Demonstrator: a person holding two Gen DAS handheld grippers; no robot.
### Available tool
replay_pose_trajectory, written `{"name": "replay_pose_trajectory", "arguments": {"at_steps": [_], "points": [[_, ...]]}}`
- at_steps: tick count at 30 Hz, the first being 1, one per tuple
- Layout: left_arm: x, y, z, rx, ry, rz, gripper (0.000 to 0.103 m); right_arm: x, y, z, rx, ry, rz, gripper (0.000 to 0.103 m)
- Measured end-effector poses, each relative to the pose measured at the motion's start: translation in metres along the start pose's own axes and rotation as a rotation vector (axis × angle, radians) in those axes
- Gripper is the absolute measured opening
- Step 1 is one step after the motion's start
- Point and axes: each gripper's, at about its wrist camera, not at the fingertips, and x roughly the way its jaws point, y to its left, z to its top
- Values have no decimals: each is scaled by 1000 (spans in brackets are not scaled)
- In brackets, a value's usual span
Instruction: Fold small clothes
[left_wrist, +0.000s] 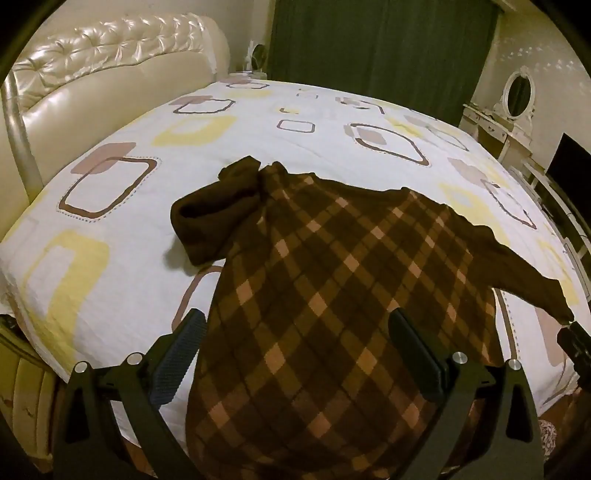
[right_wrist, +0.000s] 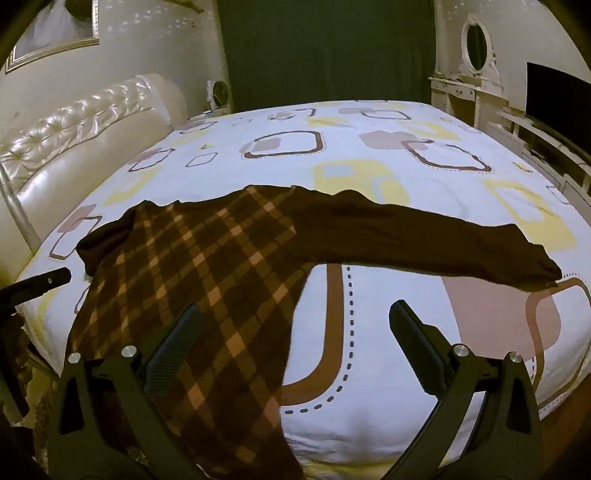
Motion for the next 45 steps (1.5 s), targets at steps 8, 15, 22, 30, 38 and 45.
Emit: {"name": "replay_pose_trajectory", "arguments": {"at_steps": [8,15,22,30,38,45], "points": [[-13,-3,-2,30,-18,-2,98,-8,13,1,-21,-13,21,101],[-16,-3,-4,39,-19,-12,98,-13,17,1,-16,-24,31,101],[-14,-2,-6,42,-12,-20,98,-9,20,-2,-25,-11,37,101],[-12,-4,-8,57,-4,-18,98,-10,18,-2,-13,-16,39,101],[-10,-5,-9,65,-3,-10,98,-8,18,-2,-20,-8,42,101],[-6,-7,-11,67,3,-9,98,-8,19,-5,-21,-3,42,101]]}}
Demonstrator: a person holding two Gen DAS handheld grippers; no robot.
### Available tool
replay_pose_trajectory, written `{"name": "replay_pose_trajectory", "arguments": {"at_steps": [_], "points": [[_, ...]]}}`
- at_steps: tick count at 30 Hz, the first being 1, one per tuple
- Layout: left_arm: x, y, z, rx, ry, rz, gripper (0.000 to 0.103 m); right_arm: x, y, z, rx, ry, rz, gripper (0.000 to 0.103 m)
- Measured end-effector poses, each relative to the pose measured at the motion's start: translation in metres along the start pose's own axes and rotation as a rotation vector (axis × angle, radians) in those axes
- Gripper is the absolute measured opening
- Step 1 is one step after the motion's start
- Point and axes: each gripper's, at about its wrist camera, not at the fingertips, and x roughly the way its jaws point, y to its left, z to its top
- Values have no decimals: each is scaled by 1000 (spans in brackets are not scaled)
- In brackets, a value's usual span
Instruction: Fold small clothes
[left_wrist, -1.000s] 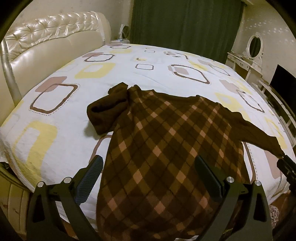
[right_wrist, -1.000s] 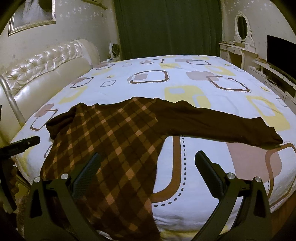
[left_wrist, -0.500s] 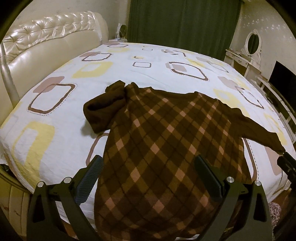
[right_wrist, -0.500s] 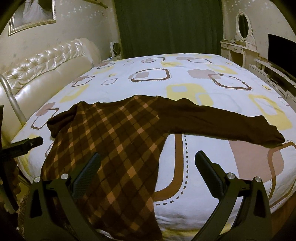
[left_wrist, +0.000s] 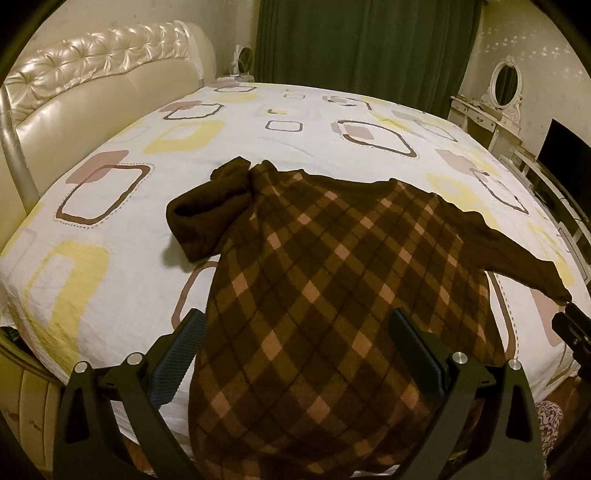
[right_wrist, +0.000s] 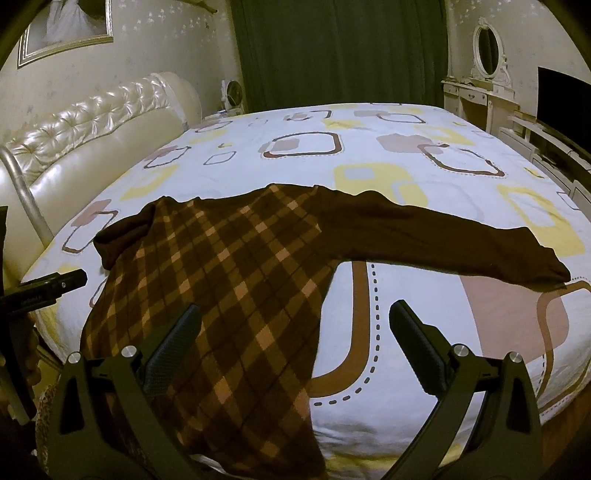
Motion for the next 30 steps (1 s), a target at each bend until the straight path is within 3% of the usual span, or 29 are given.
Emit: {"name": "replay_pose_trajectory", "arguments": {"at_steps": [23,30], "points": [[6,4,-7,-12,13,-5,98,6,-4,-5,12,25,-1,101],[8,6,-8,-19,17,-7,98,10,-21,1,68,52,17,101]]}}
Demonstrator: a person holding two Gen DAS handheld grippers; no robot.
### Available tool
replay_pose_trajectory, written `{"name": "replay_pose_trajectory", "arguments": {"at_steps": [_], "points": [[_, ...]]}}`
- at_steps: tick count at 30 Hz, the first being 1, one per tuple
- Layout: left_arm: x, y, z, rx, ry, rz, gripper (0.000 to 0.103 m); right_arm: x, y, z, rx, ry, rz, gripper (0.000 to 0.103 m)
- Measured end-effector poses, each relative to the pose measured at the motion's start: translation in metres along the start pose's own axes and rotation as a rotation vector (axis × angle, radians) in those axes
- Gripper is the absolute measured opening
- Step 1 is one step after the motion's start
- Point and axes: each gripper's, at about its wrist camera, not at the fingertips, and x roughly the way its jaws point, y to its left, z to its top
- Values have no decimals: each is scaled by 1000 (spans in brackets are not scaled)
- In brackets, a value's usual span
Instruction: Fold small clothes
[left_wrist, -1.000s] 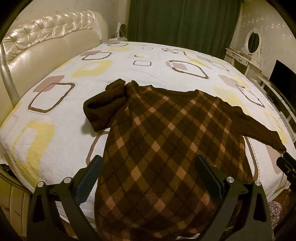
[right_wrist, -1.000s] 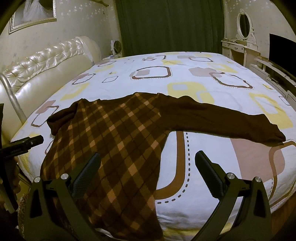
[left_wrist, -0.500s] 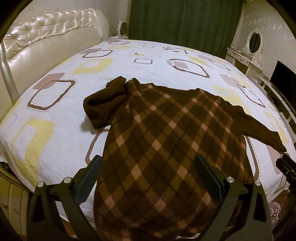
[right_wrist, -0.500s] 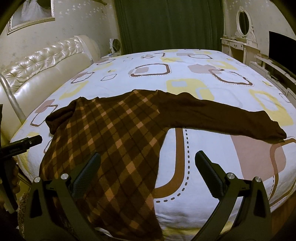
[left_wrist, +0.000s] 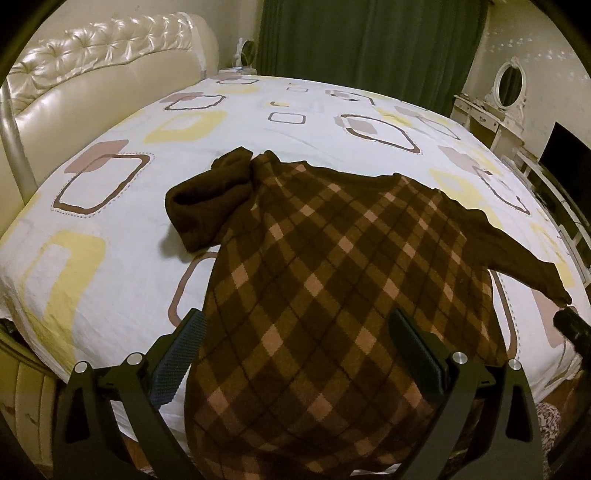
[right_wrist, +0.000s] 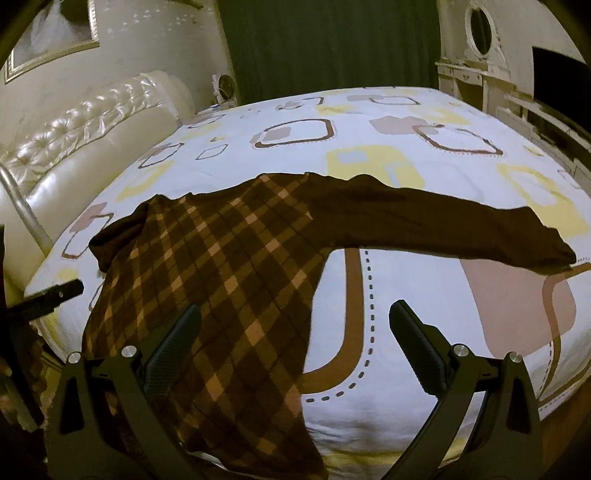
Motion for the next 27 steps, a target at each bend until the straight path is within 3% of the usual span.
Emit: {"name": "replay_pose_trajectory", "arguments": {"at_steps": [5,8,15,17,18,19,23,25,27], "points": [[7,7,-2,-20,19,-2,98,-3,-39,23,71,3,22,101],[13,11,-4,-28,37,2,98,-9,-88,45,150,-26,18,101],[25,18,0,-49,43,8,98,-31,-273,84,467,-81,-31,101],[28,18,3,-49,37,15,98,-30,-332,86,563,-70,-64,91],[30,18,4,-48,39,18,98,-27,-356,84,605,-54,-83,74],[32,17,5,-48,43,21,98,-22,-374,81,638,-34,-90,65],[41,13,9,-36,61,39,98,11,-424,63,725,68,-109,59],[46,11,10,-25,72,52,98,25,-433,55,735,111,-102,46],[49,10,11,-19,77,58,98,41,-436,46,737,165,-85,41]]}}
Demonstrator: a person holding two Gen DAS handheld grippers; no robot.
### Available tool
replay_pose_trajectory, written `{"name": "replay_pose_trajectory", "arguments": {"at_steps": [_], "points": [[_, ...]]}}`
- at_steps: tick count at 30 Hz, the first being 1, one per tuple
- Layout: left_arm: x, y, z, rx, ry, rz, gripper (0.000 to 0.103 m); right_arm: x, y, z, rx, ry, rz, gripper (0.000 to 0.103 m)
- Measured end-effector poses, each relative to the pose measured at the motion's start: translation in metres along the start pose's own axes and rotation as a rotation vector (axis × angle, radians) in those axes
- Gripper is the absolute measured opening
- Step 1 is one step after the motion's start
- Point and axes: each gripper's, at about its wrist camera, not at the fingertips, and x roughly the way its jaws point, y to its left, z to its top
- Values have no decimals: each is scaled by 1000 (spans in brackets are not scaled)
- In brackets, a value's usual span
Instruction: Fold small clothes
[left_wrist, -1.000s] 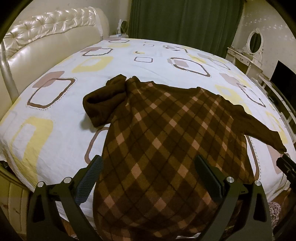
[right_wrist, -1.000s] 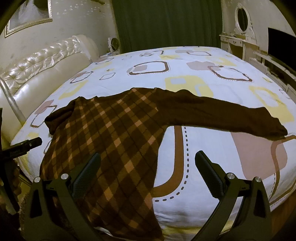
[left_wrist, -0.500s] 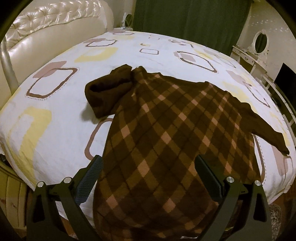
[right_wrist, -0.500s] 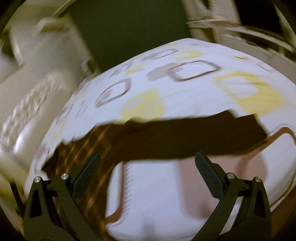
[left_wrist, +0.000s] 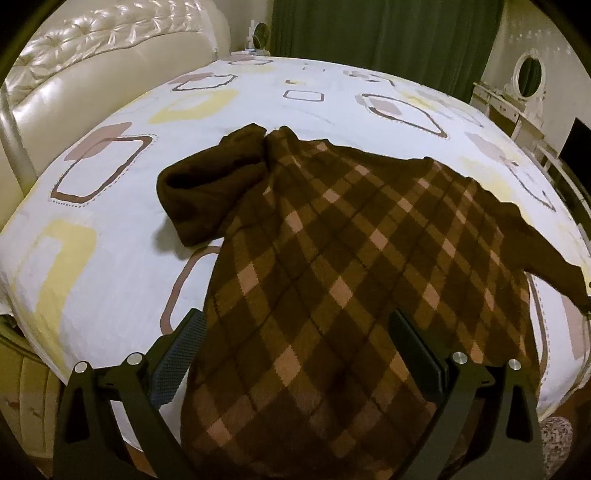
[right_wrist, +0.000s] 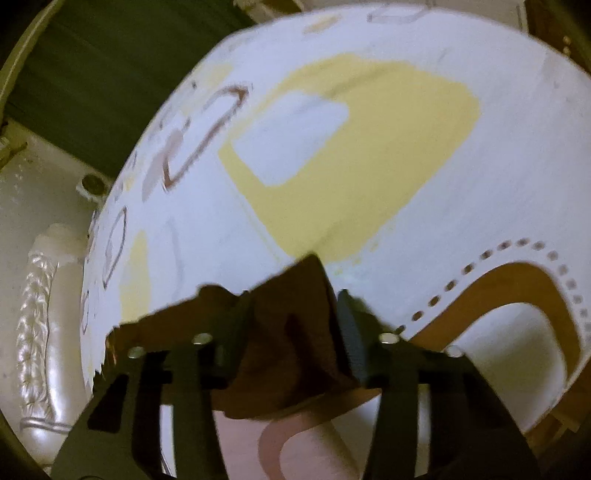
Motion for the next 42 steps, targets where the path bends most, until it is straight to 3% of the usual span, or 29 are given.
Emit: {"name": "replay_pose_trajectory", "arguments": {"at_steps": [2,3,4,11,14,18,20,22,28,35,38,42], "points": [[2,-1,1,1,6,2,98,4,0,-1,-16,-3,-19,36],[3,-1,1,1,7,2,98,4,0,-2,-29,-8,-25,16],[3,-2,1,1,9,2,98,5,1,-3,-36,-3,-28,6],[5,-3,2,4,10,4,98,-18,-19,-4,-24,-130,-94,5],[7,-1,3,0,11,1,98,-14,-31,-9,-3,-122,-97,5],[9,8,3,-9,8,5,98,-18,-27,-9,21,-143,-85,16],[11,17,5,-24,11,-6,98,-33,-18,-12,25,-208,-107,19],[14,25,7,-30,23,-25,98,-43,-3,-17,18,-248,-86,33],[24,56,31,-15,43,-11,98,-35,85,-57,-131,-223,26,47],[32,77,118,4,-19,28,98,18,191,-133,-320,-69,165,54],[55,76,162,-6,5,-11,98,44,227,-165,-407,-24,164,55],[95,66,206,28,32,37,98,67,254,-193,-483,4,147,56]]}}
